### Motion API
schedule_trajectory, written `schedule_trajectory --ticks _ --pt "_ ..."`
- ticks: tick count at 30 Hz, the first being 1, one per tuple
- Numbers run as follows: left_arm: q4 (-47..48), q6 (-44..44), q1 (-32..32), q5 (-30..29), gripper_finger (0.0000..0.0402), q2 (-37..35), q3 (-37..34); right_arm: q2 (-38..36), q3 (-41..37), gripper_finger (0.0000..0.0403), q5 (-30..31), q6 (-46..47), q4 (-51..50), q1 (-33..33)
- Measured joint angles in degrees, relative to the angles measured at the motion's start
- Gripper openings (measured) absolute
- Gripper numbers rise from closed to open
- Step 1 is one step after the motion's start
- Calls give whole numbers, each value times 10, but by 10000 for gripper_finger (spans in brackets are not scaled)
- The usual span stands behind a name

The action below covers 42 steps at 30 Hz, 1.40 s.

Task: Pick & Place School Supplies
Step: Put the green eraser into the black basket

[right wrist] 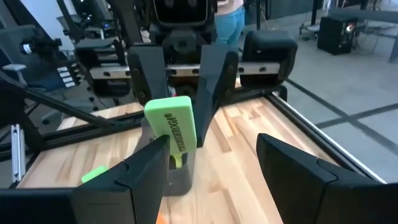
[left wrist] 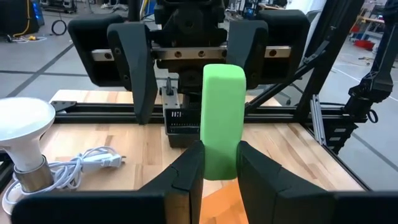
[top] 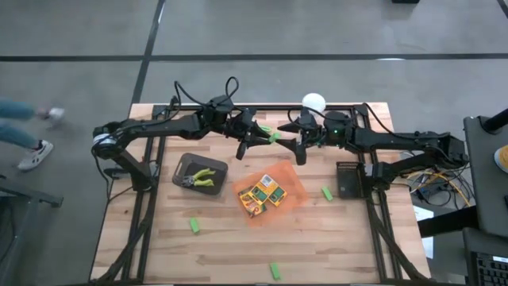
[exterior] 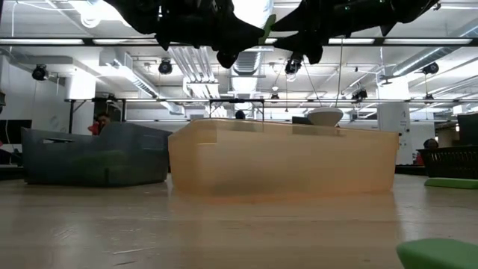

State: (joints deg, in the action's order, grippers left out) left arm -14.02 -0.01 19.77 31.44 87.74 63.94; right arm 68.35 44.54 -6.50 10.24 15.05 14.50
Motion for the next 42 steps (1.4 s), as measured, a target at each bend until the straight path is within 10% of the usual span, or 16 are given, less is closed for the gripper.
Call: schedule_trajectory --ticks 42 --pt "4 -14 -2 49 85 0 0 -1 11 237 -10 -34 8 0"
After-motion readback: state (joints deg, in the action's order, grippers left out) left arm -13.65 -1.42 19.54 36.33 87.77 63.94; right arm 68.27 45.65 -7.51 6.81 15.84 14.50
